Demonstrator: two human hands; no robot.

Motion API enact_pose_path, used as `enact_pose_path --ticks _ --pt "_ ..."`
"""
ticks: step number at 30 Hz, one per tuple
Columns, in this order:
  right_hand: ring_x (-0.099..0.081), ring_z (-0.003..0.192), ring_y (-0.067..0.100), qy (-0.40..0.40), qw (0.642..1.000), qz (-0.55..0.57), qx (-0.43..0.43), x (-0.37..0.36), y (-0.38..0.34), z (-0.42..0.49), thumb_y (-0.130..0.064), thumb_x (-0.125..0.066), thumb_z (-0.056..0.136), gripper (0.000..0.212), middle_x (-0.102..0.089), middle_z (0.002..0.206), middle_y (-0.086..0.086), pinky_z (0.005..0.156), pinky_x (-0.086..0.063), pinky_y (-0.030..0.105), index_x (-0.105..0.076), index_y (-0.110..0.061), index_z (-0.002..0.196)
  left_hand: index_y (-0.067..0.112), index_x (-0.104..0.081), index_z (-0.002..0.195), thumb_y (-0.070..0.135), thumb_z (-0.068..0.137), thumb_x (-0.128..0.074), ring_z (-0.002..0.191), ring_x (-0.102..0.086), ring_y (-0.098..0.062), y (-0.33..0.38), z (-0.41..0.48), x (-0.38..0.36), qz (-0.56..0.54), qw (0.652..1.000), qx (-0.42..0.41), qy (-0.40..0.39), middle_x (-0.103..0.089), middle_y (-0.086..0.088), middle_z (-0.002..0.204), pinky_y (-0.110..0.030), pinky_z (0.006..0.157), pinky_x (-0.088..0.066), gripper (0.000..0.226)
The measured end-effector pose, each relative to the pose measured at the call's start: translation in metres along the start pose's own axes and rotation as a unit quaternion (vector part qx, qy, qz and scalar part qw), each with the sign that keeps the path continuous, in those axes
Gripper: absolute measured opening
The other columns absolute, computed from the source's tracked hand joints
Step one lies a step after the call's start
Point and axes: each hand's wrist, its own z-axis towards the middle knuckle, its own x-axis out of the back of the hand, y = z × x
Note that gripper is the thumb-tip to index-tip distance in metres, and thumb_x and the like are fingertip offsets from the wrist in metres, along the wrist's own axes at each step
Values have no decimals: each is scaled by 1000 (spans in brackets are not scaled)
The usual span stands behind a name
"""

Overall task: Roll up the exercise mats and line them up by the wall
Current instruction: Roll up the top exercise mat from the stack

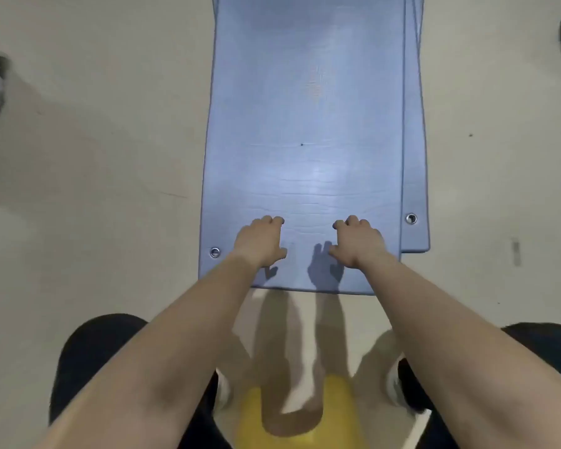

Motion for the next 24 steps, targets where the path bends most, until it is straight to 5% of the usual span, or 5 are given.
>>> enact_pose_path --ticks 5,11,16,21,24 --pt "-39 133 34 -42 999 0 16 -112 19 48 -31 -55 97 61 -34 150 10 100 -42 45 -34 -23 153 23 -36 149 28 81 -75 138 -37 -29 -10 44 -116 73 997 5 -30 -35 -2 155 -40 98 -44 79" --pt "-35 125 37 -40 999 -8 6 -204 29 55 -37 -72 82 79 -22 147 10 85 -37 42 -27 -23 145 30 -26 150 24 77 -78 136 -33 -31 -22 45 -204 73 996 12 -40 -19 0 161 -42 95 -45 89" --pt "-31 128 32 37 997 -67 24 -227 38 56 -29 -73 83 85 -19 151 8 89 -40 43 -21 -25 150 28 -26 148 21 81 -70 133 -39 -33 -30 40 -221 117 993 17 -12 -20 -3 161 -44 92 -47 81" --pt "-37 125 32 57 993 -99 16 -229 23 59 -52 -83 74 102 -26 143 9 89 -42 45 -21 -17 146 30 -26 146 15 75 -71 132 -34 -31 -31 41 -231 116 991 6 62 -24 -4 155 -39 90 -41 85" --pt "-45 116 34 103 987 -121 14 -229 18 68 -23 -71 88 68 -37 137 12 73 -41 39 -34 -13 143 31 -22 148 16 72 -75 135 -29 -35 -40 50 -234 145 986 -10 79 -22 -6 153 -42 99 -40 93"
